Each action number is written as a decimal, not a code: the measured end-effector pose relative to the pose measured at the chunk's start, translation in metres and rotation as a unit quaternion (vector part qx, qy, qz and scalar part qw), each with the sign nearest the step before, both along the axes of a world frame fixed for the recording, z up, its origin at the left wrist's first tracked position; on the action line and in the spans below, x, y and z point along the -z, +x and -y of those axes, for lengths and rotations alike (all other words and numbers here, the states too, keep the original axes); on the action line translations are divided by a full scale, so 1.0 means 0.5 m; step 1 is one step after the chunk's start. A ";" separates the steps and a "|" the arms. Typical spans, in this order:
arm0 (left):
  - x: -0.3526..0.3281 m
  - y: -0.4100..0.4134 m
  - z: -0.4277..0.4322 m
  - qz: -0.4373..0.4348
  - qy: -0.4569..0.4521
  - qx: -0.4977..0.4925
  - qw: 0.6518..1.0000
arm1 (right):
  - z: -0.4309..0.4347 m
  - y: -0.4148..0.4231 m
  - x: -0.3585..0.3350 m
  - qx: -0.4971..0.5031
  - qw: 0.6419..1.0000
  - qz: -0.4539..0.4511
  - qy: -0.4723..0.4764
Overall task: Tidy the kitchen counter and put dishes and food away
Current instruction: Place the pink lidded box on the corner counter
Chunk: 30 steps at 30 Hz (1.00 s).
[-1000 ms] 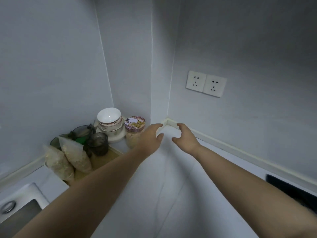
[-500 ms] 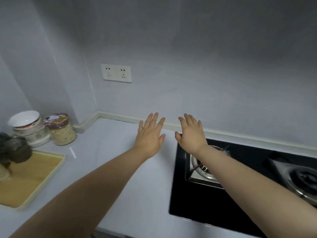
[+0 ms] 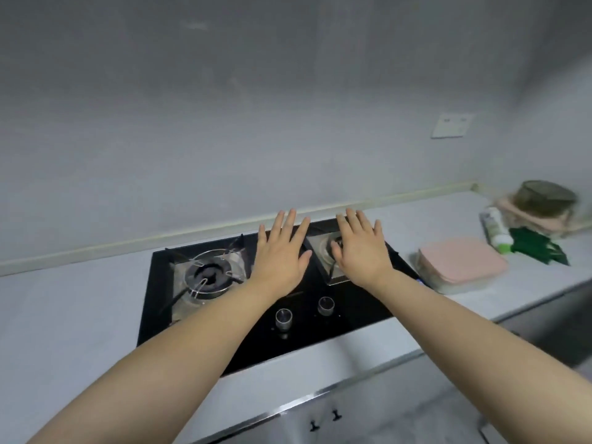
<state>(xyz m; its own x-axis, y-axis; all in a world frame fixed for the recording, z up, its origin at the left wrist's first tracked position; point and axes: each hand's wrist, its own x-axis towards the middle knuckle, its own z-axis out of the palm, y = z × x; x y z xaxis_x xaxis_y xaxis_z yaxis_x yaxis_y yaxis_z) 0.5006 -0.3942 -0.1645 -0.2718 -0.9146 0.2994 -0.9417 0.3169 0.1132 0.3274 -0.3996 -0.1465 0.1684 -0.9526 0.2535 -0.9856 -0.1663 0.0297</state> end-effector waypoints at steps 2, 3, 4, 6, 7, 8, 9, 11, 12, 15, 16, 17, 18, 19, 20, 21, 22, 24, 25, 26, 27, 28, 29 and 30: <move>0.003 -0.099 0.011 -0.002 0.002 0.044 0.999 | -0.023 -0.099 0.008 0.050 0.999 0.002 0.004; 0.006 -0.124 0.013 0.003 -0.002 0.054 0.999 | -0.028 -0.126 0.012 0.061 0.998 0.005 0.003; 0.009 -0.164 0.016 0.005 -0.006 0.072 0.997 | -0.036 -0.167 0.018 0.080 0.997 0.006 0.002; 0.020 -0.238 0.023 0.006 -0.008 0.104 0.995 | -0.050 -0.236 0.032 0.121 0.993 0.015 0.002; 0.027 -0.272 0.024 0.001 -0.002 0.118 0.993 | -0.054 -0.266 0.039 0.141 0.990 0.021 0.003; 0.037 -0.311 0.025 -0.003 0.008 0.134 0.991 | -0.062 -0.298 0.047 0.164 0.986 0.030 0.010; 0.044 -0.332 0.026 -0.006 0.012 0.142 0.990 | -0.066 -0.315 0.055 0.177 0.983 0.038 0.014; 0.058 -0.392 0.042 -0.005 0.013 0.169 0.986 | -0.066 -0.367 0.068 0.202 0.978 0.043 0.019; 0.061 -0.407 0.050 0.000 0.011 0.180 0.984 | -0.064 -0.381 0.070 0.206 0.977 0.043 0.022; 0.066 -0.473 0.098 -0.015 0.022 0.211 0.977 | -0.039 -0.450 0.071 0.232 0.972 0.034 0.028; 0.070 -0.492 0.114 -0.027 0.039 0.213 0.976 | -0.029 -0.470 0.071 0.241 0.969 0.036 0.031; 0.074 -0.514 0.134 -0.044 0.062 0.211 0.975 | -0.016 -0.494 0.073 0.252 0.966 0.038 0.036; 0.079 -0.536 0.151 -0.064 0.091 0.208 0.972 | -0.005 -0.515 0.075 0.260 0.964 0.039 0.042; 0.085 -0.553 0.166 -0.084 0.120 0.203 0.968 | 0.003 -0.532 0.080 0.266 0.962 0.038 0.048; 0.091 -0.568 0.179 -0.103 0.149 0.201 0.963 | 0.010 -0.549 0.086 0.269 0.961 0.036 0.053; 0.100 -0.588 0.197 -0.116 0.172 0.201 0.957 | 0.018 -0.567 0.094 0.273 0.960 0.034 0.058; 0.106 -0.600 0.211 -0.124 0.189 0.202 0.953 | 0.024 -0.579 0.100 0.273 0.959 0.035 0.063; 0.127 -0.640 0.237 -0.141 0.229 0.205 0.941 | 0.039 -0.615 0.120 0.282 0.954 0.055 0.083; 0.136 -0.650 0.244 -0.158 0.249 0.200 0.934 | 0.043 -0.624 0.129 0.287 0.951 0.066 0.091; 0.144 -0.665 0.251 -0.180 0.276 0.189 0.925 | 0.050 -0.637 0.137 0.291 0.948 0.080 0.100; 0.154 -0.684 0.259 -0.206 0.306 0.170 0.914 | 0.059 -0.654 0.145 0.294 0.945 0.096 0.109; 0.166 -0.704 0.269 -0.231 0.334 0.149 0.902 | 0.071 -0.674 0.154 0.295 0.942 0.111 0.119; 0.177 -0.716 0.274 -0.252 0.361 0.129 0.889 | 0.078 -0.688 0.162 0.293 0.940 0.125 0.126; 0.188 -0.728 0.278 -0.269 0.384 0.106 0.877 | 0.086 -0.705 0.169 0.291 0.936 0.143 0.134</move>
